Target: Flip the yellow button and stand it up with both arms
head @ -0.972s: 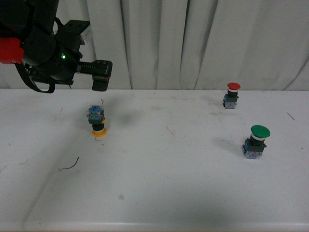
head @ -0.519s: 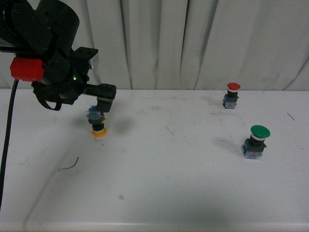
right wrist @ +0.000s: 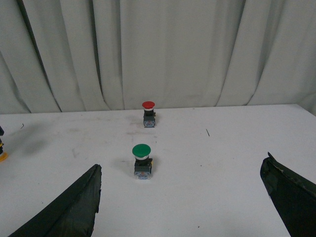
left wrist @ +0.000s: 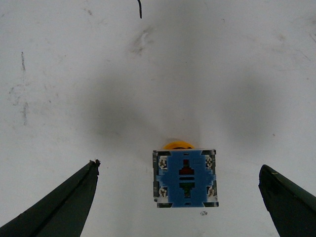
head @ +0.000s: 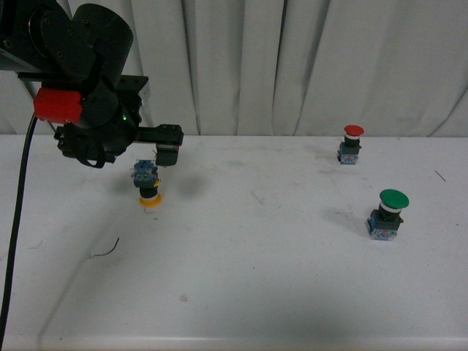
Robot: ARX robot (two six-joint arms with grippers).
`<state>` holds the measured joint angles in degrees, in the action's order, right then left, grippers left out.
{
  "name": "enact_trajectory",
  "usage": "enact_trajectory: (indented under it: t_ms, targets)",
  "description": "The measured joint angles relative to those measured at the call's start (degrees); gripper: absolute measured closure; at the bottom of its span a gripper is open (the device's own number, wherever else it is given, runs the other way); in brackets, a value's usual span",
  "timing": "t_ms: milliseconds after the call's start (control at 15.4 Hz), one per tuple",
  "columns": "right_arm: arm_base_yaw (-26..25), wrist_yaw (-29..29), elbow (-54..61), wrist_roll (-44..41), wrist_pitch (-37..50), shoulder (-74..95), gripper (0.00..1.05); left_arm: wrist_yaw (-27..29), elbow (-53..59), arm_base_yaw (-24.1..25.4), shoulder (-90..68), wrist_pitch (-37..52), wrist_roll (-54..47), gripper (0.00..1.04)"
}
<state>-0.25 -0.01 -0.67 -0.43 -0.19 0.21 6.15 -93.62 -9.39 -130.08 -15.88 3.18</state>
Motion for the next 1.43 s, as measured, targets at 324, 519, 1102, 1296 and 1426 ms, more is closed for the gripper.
enact_trajectory:
  t_ms: [324, 519, 1102, 1296, 1426]
  targets:
    - [0.0, 0.0, 0.0, 0.0, 0.0, 0.0, 0.06, -0.6, -0.2, -0.5, -0.7, 0.2, 0.0, 0.07]
    - [0.0, 0.0, 0.0, 0.0, 0.0, 0.0, 0.06, -0.7, -0.3, -0.5, -1.5, 0.0, 0.0, 0.07]
    - [0.0, 0.0, 0.0, 0.0, 0.0, 0.0, 0.06, -1.7, -1.0, -0.5, -2.0, 0.5, 0.5, 0.71]
    - [0.0, 0.0, 0.0, 0.0, 0.0, 0.0, 0.06, -2.1, -1.3, -0.5, -2.0, 0.8, 0.5, 0.74]
    - [0.0, 0.0, 0.0, 0.0, 0.0, 0.0, 0.06, -3.1, -0.6, -0.5, -1.3, 1.9, 0.7, 0.74]
